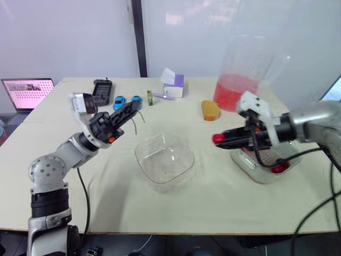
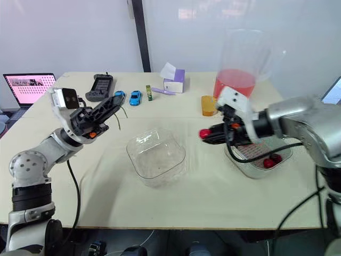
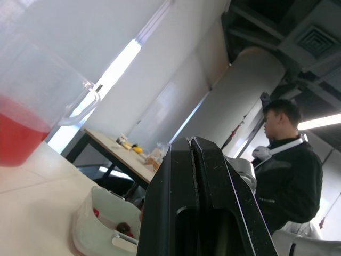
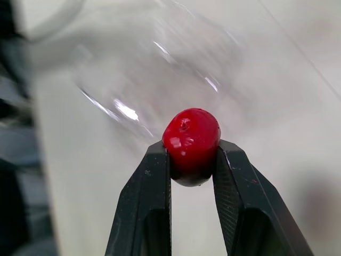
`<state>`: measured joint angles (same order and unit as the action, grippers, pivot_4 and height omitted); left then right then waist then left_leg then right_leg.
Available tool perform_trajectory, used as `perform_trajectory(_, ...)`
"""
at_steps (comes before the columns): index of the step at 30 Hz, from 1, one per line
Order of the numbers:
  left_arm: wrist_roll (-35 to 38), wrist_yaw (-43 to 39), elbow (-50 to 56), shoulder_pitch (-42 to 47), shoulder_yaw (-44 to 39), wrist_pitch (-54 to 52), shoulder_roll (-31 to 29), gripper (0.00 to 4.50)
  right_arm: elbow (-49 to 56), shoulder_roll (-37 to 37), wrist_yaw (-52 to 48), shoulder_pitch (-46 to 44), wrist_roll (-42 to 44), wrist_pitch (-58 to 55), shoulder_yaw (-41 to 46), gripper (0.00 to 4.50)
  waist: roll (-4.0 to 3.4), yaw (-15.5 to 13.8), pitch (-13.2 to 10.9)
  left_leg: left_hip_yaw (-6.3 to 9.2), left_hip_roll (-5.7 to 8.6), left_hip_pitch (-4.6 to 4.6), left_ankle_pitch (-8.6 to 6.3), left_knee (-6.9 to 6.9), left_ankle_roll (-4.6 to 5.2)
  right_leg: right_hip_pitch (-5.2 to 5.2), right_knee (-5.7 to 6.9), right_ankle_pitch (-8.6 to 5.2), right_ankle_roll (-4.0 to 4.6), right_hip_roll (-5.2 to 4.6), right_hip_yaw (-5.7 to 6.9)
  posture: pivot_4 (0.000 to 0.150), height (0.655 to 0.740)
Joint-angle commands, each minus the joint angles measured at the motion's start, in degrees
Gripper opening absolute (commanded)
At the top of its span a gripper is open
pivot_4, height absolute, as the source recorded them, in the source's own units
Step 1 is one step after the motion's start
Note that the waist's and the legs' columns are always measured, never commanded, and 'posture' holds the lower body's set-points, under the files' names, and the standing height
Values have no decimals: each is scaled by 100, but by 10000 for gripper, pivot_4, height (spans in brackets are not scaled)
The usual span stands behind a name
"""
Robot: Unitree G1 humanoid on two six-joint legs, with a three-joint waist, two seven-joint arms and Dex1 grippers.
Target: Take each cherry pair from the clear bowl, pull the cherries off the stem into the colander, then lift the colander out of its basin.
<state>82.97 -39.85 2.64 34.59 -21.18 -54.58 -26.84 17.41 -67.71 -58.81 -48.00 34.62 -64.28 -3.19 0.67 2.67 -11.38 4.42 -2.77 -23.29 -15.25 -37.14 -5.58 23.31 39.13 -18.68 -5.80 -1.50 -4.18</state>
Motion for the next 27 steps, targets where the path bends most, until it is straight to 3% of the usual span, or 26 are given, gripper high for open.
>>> perform_trajectory(1,22,-95,85,69,-41,69,-11,0,-543,-395,351,364,-657,430,319,6205,2,-24,0,0,0,-1,0,1,0,0,-1,0,0,0,0,1500,7400)
perform_trajectory(7,-31,-147,-42,222,25,3,-43,0,-1088,-528,397,1459,-1160,1121,431,6205,-1,-54,-2,-5,2,-9,0,-1,1,3,-9,0,0,-6,-1,1500,7400)
perform_trajectory(14,-54,-134,-70,289,50,-42,-38,0,-1552,-483,433,1719,-1469,1576,514,6205,-1,-20,-2,-6,0,-4,0,0,0,2,-2,0,0,-3,-3,1500,7400)
perform_trajectory(22,-55,-60,-165,362,85,-54,-26,0,-1584,-476,55,1462,-1142,1507,845,42579,-1,-29,-2,-6,1,-5,0,-2,0,1,-3,0,0,-4,-3,1500,7400)
perform_trajectory(23,-35,-37,-181,375,74,-56,-28,0,-1602,-477,43,1410,-1129,1506,869,44517,-1,-28,-2,-6,1,-5,0,-3,0,1,-3,0,0,-5,-3,1500,7400)
perform_trajectory(27,16,83,-244,399,41,-140,-84,0,-1690,-373,10,1073,-931,1299,1041,44517,-1,-29,-2,-5,1,-5,0,-3,0,1,-3,0,0,-4,-2,1500,7400)
